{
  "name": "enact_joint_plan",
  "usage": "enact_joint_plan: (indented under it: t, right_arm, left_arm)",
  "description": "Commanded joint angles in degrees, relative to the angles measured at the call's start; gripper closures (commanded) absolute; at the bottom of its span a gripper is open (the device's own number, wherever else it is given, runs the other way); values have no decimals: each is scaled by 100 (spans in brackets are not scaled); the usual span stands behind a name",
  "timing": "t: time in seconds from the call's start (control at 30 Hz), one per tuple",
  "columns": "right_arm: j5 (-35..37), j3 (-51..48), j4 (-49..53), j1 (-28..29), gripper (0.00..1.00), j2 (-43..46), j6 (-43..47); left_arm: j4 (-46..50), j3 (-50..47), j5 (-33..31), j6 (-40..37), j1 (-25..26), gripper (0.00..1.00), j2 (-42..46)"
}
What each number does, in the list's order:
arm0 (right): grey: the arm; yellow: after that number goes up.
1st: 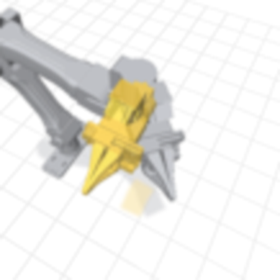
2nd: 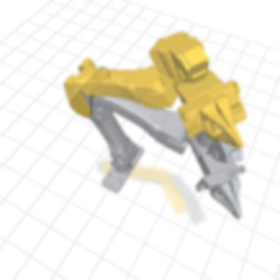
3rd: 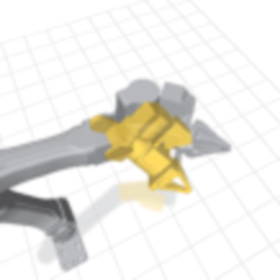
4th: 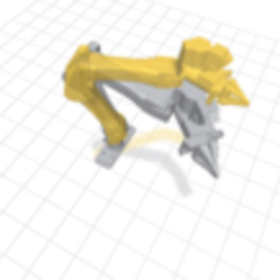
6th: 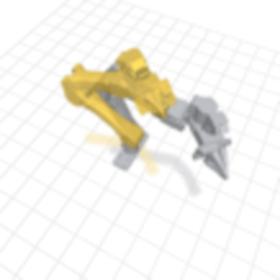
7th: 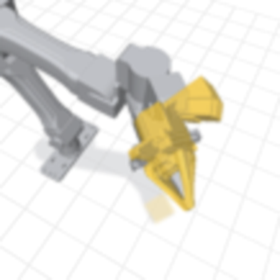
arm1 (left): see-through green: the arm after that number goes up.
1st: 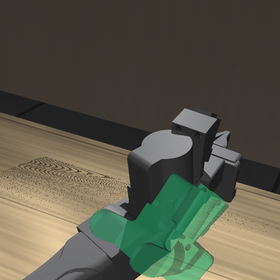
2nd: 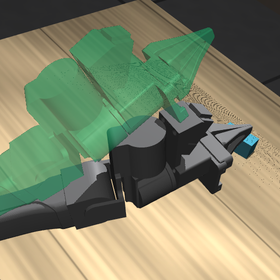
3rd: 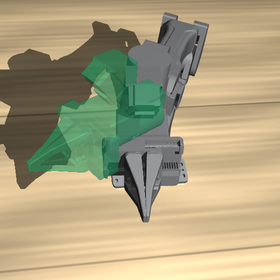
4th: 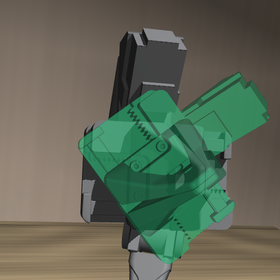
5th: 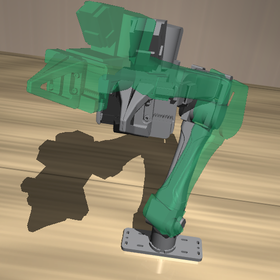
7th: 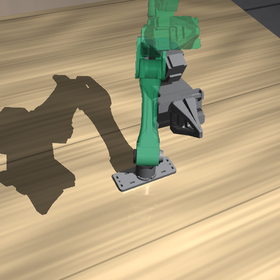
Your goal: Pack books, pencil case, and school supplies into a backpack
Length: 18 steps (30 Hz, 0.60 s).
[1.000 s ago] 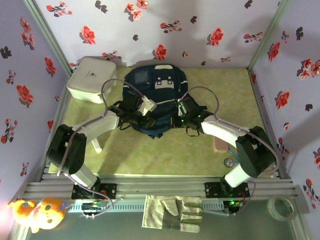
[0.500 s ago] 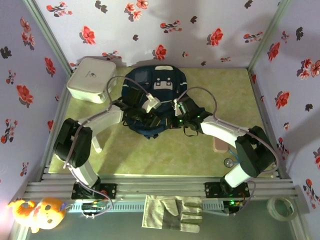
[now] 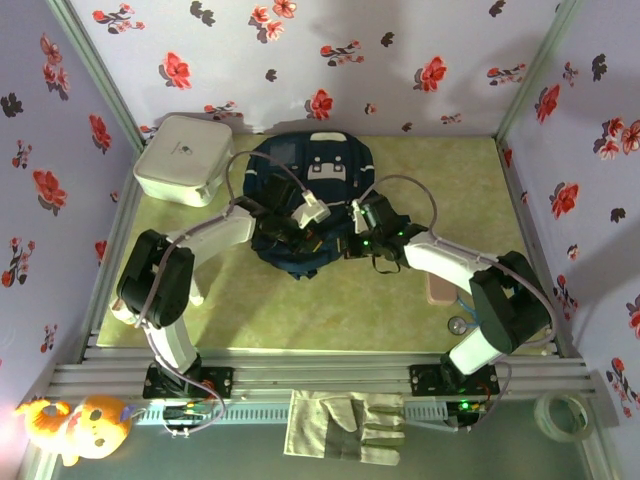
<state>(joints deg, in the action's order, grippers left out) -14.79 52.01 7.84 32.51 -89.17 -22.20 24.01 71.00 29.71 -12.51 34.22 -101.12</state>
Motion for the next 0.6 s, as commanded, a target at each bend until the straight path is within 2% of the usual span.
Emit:
enact_joint_plan:
  t: [0.0, 0.27, 0.43, 0.57]
  right_arm:
    - [198, -9, 160, -314, 92, 222, 459]
    - [50, 380, 289, -660, 91, 202, 1046]
    - [-66, 683, 333, -967, 91, -87, 1106]
    - [111, 911, 313, -1181, 91, -453, 942]
  left_arm:
    - [792, 86, -185, -285, -29, 100, 511]
    - [1158, 80, -262, -400, -29, 100, 828]
    - [1402, 107, -189, -545, -29, 100, 997]
    - [1483, 89, -97, -586, -20, 100, 1094]
